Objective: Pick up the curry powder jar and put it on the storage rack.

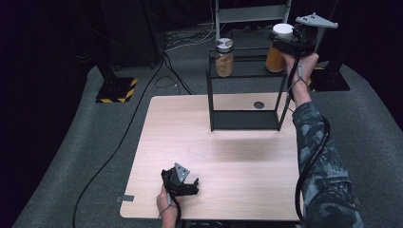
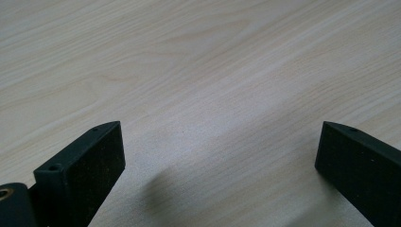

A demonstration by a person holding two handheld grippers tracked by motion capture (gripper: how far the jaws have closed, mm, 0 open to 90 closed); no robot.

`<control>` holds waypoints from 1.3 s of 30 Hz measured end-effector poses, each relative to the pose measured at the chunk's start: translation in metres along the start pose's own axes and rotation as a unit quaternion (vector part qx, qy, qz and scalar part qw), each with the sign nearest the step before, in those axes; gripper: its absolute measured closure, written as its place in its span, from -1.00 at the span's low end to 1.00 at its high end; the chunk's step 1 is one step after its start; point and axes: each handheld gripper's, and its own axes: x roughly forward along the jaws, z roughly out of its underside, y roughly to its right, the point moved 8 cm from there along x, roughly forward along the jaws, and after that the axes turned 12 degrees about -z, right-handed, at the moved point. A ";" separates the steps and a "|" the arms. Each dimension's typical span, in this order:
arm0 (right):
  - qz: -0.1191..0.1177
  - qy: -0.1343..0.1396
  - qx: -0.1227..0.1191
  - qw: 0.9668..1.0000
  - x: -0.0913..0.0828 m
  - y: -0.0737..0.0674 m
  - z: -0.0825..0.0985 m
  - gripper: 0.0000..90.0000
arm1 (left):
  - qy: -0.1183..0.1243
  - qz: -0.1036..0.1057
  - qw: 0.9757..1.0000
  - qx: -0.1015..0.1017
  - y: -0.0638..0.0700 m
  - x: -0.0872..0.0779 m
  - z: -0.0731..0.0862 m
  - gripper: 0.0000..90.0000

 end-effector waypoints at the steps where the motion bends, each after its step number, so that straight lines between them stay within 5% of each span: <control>1: 0.010 0.008 0.000 1.000 -0.001 -0.003 0.002 -0.70 | 0.000 0.000 1.000 0.000 0.000 0.000 0.000 -0.96; 4: 0.037 0.007 -0.015 0.999 -0.006 -0.011 0.006 -1.00 | 0.000 0.000 1.000 0.001 0.000 0.000 0.000 -0.96; 12: 0.031 -0.026 -0.052 0.998 -0.038 -0.031 0.029 -1.00 | -0.002 0.004 1.000 -0.001 -0.001 0.001 -0.001 -0.96; 18: 0.016 -0.042 -0.051 0.998 -0.085 -0.039 0.072 -1.00 | -0.001 0.004 1.000 -0.002 -0.001 0.001 0.000 -0.96; 23: 0.006 -0.078 -0.025 0.997 -0.122 -0.044 0.128 -1.00 | -0.001 0.004 1.000 -0.002 -0.001 0.001 0.000 -0.96; 28: 0.004 -0.131 0.027 0.991 -0.154 -0.054 0.201 -1.00 | 0.000 0.003 1.000 -0.001 0.000 0.000 0.000 -0.96; 34: 0.033 -0.209 0.088 0.974 -0.179 -0.057 0.285 -1.00 | 0.001 0.003 1.000 0.001 0.000 0.000 0.000 -0.96; 39: 0.047 -0.225 0.092 0.969 -0.189 -0.060 0.313 -1.00 | 0.001 0.005 1.000 0.001 0.000 0.000 0.000 -0.96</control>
